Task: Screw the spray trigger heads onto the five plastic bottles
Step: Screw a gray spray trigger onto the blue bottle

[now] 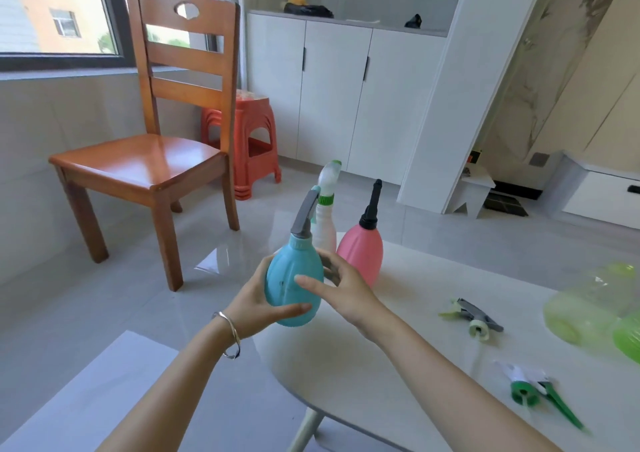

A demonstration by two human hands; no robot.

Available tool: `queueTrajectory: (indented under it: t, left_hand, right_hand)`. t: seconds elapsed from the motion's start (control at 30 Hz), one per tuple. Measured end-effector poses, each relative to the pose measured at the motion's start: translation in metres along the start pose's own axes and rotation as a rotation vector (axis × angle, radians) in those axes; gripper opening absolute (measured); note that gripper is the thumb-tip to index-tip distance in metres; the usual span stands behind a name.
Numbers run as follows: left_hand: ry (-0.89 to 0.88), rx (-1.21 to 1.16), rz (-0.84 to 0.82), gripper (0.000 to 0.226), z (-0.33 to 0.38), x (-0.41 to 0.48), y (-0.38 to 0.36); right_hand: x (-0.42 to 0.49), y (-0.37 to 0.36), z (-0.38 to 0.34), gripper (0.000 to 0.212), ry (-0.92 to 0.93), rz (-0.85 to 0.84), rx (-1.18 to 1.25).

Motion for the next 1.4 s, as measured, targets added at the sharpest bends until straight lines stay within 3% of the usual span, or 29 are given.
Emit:
queueTrajectory:
  t: [0.47, 1.13, 1.4]
  left_hand:
    - [0.023, 0.066, 0.006, 0.085, -0.030, 0.028, 0.014]
    - [0.061, 0.203, 0.089, 0.098, -0.009, 0.029, 0.021]
    - [-0.137, 0.278, 0.150, 0.047, 0.048, 0.004, -0.004]
  right_hand:
    - [0.021, -0.012, 0.033, 0.058, -0.016, 0.110, 0.029]
    - [0.017, 0.009, 0.043, 0.066, -0.045, 0.108, 0.037]
    - [-0.033, 0.079, 0.047, 0.044, -0.037, 0.174, 0.017]
Point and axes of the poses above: each hand's wrist, its own x-axis towards the middle knuckle, its own y-axis out of the back of the hand, z = x × y, the point moved 6 cm from there along x, towards the middle knuckle, and after that the axes turned 14 degrees about -x, right-handed, at the moved point
